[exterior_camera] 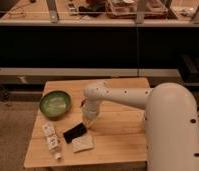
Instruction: Push the eraser across the table
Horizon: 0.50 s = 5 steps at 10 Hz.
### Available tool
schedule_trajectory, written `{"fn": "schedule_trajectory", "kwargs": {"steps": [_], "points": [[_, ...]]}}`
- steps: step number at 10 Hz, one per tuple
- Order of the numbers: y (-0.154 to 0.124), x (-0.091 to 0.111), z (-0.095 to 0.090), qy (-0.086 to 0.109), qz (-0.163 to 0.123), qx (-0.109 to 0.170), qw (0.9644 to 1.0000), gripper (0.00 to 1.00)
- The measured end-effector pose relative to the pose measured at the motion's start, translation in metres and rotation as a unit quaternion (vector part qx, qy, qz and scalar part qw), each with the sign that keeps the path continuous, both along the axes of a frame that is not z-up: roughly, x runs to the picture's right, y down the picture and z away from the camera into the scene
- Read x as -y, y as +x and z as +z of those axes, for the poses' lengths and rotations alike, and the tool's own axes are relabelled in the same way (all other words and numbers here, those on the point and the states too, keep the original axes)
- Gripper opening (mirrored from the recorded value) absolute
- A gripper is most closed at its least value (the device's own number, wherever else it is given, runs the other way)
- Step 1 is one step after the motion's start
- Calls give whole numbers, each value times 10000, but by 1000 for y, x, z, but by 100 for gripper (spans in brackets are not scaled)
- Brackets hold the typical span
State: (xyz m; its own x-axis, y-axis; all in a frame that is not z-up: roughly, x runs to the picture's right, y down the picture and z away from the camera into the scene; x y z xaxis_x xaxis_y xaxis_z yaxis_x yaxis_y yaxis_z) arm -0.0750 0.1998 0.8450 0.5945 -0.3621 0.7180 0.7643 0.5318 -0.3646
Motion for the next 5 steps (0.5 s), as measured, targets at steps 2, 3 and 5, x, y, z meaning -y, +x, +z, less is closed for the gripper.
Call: {"fn": "schedule_trajectory", "kwargs": {"steps": [2, 3, 5], "points": [[-10, -5, -7, -18, -88, 136, 9999, 2], [-18, -9, -12, -31, -155, 241, 9996, 2], [-25, -14, -18, -55, -231, 359, 9991, 2]]}}
